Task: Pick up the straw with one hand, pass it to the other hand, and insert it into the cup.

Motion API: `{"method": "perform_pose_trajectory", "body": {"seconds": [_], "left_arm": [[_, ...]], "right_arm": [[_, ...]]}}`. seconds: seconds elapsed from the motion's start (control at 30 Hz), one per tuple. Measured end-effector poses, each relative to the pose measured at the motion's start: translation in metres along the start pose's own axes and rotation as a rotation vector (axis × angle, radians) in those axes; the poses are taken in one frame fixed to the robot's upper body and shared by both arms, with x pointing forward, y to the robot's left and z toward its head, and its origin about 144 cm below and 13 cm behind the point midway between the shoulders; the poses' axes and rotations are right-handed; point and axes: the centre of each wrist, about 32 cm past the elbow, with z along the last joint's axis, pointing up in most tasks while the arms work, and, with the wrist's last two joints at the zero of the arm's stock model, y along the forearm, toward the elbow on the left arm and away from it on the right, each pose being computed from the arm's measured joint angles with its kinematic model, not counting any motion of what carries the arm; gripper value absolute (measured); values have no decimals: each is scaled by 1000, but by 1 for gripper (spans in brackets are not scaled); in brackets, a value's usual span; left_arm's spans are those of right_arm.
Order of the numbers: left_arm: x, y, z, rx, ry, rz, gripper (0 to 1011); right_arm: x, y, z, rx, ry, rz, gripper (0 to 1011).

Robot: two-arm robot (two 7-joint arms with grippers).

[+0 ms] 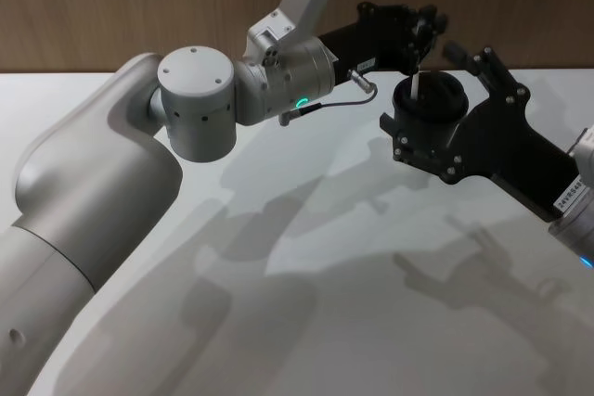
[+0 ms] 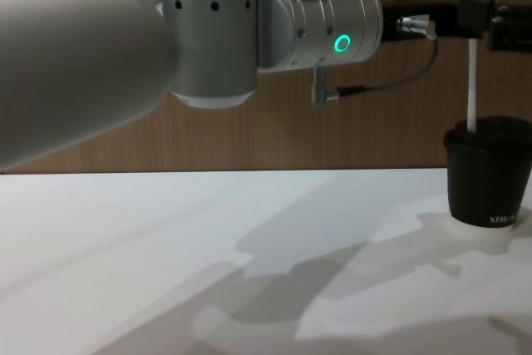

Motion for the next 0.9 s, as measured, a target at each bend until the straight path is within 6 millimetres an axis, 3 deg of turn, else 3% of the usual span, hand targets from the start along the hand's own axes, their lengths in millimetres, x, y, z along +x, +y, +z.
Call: {"method": "perform_pose_trajectory", "body": {"seconds": [0.7,0.9], "left_arm": [[0,-1,-5,9,10,6,796],[-1,2,-5,6,8,11,949]], "right_arm": [[0,0,0,0,0,0,1001],[0,1,0,6,6,-5,1001]]}}
